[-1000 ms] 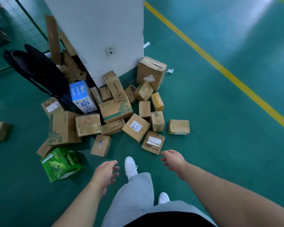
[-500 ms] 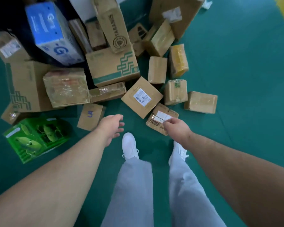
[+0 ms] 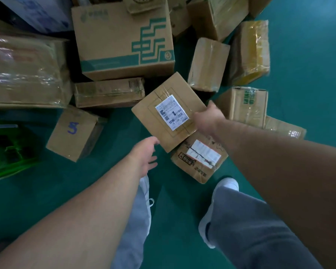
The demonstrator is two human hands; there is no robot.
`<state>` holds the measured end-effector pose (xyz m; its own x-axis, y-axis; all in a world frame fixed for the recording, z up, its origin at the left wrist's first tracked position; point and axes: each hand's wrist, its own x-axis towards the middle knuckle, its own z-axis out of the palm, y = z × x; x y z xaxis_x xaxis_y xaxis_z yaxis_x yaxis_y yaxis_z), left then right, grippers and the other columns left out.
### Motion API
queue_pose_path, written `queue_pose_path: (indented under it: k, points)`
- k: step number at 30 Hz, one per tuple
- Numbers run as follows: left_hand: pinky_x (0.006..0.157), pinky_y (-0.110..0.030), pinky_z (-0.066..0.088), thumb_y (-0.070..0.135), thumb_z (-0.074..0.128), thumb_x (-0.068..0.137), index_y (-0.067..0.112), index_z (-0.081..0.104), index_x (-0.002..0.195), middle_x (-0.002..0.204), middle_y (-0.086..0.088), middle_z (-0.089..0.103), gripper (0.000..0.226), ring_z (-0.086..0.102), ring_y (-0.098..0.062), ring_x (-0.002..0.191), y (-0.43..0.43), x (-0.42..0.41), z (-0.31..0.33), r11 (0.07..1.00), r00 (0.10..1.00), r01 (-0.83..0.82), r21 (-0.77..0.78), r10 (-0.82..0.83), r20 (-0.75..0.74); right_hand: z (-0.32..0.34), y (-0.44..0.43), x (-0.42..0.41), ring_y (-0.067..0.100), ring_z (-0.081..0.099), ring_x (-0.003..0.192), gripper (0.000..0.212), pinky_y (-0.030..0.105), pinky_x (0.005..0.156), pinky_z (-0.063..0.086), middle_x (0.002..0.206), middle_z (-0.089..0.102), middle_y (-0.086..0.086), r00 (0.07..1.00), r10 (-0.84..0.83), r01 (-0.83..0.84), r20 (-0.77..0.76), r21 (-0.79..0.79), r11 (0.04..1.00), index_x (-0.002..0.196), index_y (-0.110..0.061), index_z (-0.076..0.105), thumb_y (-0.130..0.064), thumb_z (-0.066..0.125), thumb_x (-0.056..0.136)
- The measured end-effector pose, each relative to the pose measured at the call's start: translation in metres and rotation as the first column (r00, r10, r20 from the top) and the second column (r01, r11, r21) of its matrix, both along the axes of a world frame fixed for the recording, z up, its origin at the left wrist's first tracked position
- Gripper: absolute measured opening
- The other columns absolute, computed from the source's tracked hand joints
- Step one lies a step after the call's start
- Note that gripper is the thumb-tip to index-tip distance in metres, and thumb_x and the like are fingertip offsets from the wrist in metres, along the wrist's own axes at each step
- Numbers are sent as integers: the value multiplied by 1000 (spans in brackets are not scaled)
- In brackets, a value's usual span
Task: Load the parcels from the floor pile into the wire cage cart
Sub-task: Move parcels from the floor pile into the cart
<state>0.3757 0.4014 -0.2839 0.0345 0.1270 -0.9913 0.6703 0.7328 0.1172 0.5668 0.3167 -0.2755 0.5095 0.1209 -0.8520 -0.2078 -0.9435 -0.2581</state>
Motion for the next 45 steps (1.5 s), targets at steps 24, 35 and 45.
queue_pose_path:
  k: [24, 35, 45]
  points:
    - [58, -24, 50, 32, 60, 93, 25, 54, 137, 98, 1, 69, 45, 65, -13, 81, -86, -100, 459, 719, 761, -647, 255, 583, 285, 476, -73, -100, 15, 60, 103, 62, 39, 88, 45, 118, 66, -4, 978, 161, -106, -131, 349, 931, 146, -29, 41, -45, 62, 90]
    - [70, -34, 53, 33, 67, 93, 35, 42, 141, 119, -3, 69, 54, 69, -24, 104, -174, -266, 620, 408, 504, -861, 304, 767, 398, 631, -88, -238, 17, 61, 111, 55, 43, 100, 48, 121, 65, -4, 805, 583, -468, -112, 483, 740, 140, -32, 39, -34, 67, 93]
    - [81, -41, 53, 28, 62, 96, 31, 48, 133, 109, -4, 74, 39, 69, -25, 102, -260, -568, 663, 13, 212, -904, 426, 881, 423, 658, -67, -558, 12, 58, 104, 41, 37, 86, 47, 114, 62, -6, 430, 903, -757, 11, 549, 354, 131, -28, 45, -28, 63, 93]
